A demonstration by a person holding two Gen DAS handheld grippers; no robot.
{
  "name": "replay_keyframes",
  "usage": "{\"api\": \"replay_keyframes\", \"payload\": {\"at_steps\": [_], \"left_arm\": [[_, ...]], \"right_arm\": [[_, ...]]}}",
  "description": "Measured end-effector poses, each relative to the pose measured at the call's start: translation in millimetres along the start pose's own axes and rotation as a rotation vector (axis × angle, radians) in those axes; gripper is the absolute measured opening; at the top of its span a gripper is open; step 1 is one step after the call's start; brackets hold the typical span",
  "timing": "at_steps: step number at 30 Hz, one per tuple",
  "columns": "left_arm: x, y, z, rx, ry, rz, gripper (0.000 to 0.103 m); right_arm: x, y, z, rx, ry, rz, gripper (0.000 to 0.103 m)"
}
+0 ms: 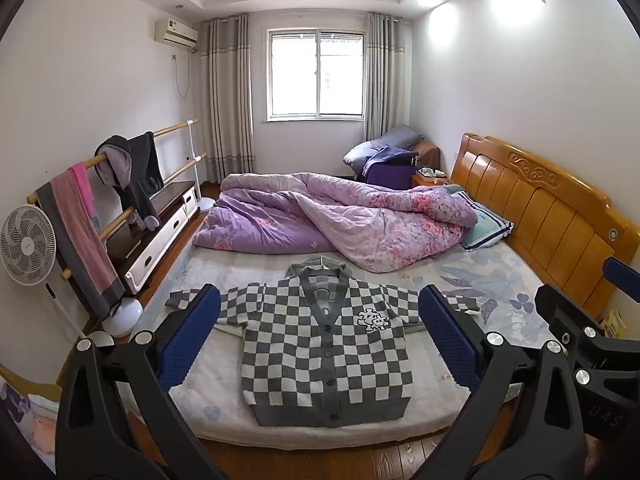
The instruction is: Fold large clothes
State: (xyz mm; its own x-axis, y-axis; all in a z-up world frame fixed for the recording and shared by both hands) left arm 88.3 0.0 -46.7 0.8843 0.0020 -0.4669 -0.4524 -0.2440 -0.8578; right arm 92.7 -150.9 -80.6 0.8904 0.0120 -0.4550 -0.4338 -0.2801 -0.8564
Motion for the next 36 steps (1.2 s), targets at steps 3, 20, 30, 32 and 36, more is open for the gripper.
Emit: {"api": "replay_keyframes", "payload": {"at_steps": [3,20,30,32,36], "left_arm": [[0,0,0,0.003,-0.001,-0.002,0.098],[4,0,-1,-0.003,0.005,-0.001,0.098],[7,-1,-2,-0.002,0.005,-0.002,0.098],[6,-1,-2,-0.002,0.003,-0.002,0.098],[6,0,-2,-0.002,0.004,-0.003,0.098]], "right_arm": [[0,0,0,0.0,0.002,0.0,0.096],[8,-2,1,-0.003,0.004,-0.001,0.096],[9,-2,1,-0.004,0.005,-0.004,0.096],[9,-2,1,-0.003,0.005,-0.002,0.096],[10,-2,1,-0.004,0.005,-0.002,0.096]]}}
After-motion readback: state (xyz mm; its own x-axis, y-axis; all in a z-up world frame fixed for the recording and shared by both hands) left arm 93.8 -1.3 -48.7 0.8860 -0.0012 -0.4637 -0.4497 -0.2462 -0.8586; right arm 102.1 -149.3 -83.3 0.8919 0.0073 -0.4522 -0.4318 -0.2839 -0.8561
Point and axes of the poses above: each gripper's, at about its wrist camera, not at the fingertips, and x roughly the way its jaws point, z to its left, y to its underside, the point moved 10 cm from there along x, roughly the way its jaws point, and after that the axes turned 15 degrees about -x, right-handed, at the moved point
